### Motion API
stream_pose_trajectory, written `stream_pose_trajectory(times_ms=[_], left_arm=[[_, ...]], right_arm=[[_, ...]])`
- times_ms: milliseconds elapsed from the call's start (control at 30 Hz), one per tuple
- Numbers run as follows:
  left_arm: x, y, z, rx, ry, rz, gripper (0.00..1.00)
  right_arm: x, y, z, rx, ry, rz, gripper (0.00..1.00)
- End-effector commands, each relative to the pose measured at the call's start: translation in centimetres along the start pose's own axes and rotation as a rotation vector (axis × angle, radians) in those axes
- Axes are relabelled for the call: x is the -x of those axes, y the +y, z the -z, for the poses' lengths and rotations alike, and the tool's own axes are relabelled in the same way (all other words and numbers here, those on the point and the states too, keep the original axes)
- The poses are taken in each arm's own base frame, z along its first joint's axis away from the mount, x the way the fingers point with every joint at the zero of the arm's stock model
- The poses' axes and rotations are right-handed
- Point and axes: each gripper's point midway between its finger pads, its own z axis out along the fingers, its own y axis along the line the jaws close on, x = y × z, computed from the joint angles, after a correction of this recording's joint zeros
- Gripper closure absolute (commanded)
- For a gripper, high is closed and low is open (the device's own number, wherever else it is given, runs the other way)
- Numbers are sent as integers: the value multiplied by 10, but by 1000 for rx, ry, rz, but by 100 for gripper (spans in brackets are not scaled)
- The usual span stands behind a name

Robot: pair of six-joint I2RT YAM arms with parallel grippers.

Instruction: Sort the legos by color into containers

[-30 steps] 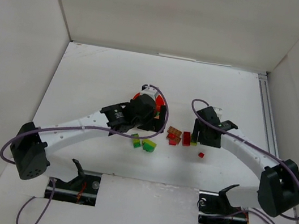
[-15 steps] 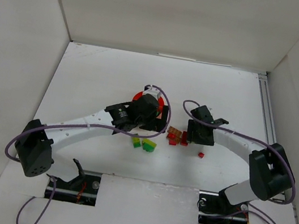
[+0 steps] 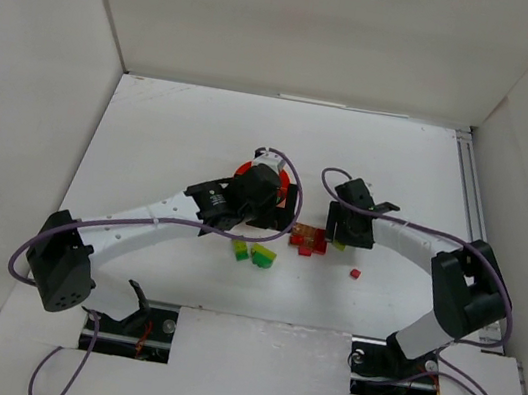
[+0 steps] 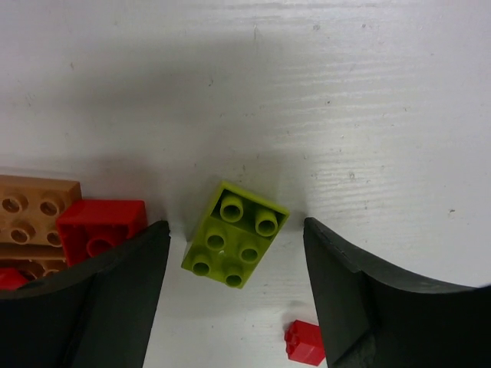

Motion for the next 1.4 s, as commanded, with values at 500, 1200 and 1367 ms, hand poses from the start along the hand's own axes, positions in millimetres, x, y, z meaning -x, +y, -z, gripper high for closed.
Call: stream_pose_trajectory(times_ms=[500, 1200, 1367], left_arm=[[47, -1, 28, 45, -149, 48, 0], [76, 131, 97, 238, -397, 488, 0], [74, 149, 101, 296, -400, 513, 0]], right_arm=[[27, -15, 18, -65, -119, -173, 75], [182, 214, 171, 570, -728, 564, 75], [192, 275, 180, 639, -766, 622, 75]])
